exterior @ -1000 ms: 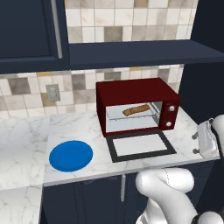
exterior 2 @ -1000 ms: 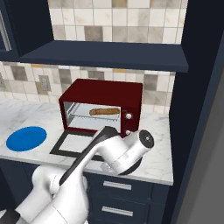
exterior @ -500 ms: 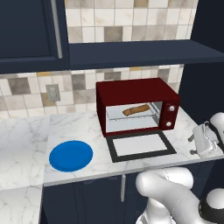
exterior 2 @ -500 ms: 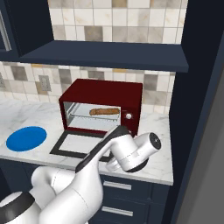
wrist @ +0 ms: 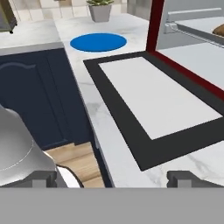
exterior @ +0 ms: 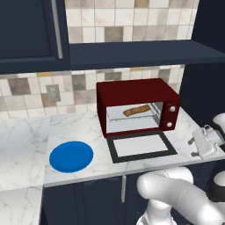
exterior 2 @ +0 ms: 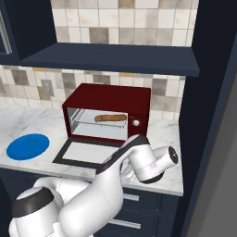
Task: Pull the toaster oven rack outwards. Pick up the baguette from the plate and place it on the toaster oven rack. Close the toaster oven door fully and set the temperature to the lowest setting.
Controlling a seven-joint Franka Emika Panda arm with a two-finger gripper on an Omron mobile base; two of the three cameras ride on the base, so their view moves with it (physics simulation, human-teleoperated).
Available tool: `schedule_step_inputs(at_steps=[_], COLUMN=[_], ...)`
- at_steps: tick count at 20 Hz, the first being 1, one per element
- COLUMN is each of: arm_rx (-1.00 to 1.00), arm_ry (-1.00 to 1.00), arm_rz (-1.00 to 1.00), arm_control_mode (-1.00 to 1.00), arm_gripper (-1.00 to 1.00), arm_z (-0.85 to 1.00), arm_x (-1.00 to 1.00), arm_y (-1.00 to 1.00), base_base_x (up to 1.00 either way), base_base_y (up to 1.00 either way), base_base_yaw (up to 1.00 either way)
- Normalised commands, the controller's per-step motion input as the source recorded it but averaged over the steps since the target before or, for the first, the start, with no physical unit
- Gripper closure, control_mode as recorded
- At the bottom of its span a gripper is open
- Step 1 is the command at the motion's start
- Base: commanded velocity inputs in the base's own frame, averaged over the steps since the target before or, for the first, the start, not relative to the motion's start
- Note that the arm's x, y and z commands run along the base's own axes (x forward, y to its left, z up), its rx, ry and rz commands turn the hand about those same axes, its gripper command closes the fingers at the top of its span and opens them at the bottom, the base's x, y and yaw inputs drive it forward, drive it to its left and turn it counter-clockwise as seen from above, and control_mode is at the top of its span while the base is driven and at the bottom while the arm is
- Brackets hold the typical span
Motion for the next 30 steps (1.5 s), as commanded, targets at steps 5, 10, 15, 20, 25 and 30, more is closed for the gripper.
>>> schedule_step_inputs(at_steps=[5, 10, 15, 20, 25, 30], arm_rx=[0.0, 0.0, 0.0, 0.0, 0.0, 0.0], arm_ry=[0.0, 0.0, 0.0, 0.0, 0.0, 0.01], arm_rz=[0.01, 0.0, 0.0, 0.0, -0.01, 0.0], arm_control_mode=[-1.0, -1.0, -1.0, -1.0, -1.0, -1.0], arm_gripper=[-1.0, -1.0, -1.0, -1.0, -1.0, -1.0], arm_z=[-0.27, -0.23, -0.16, -0.02, 0.0, -0.07], arm_x=[0.11, 0.11, 0.06, 0.01, 0.05, 0.18], arm_y=[0.0, 0.0, 0.05, 0.19, 0.18, 0.08], base_base_x=[0.0, 0.0, 0.0, 0.0, 0.0, 0.0], base_base_y=[0.0, 0.0, 0.0, 0.0, 0.0, 0.0], base_base_yaw=[0.0, 0.0, 0.0, 0.0, 0.0, 0.0])
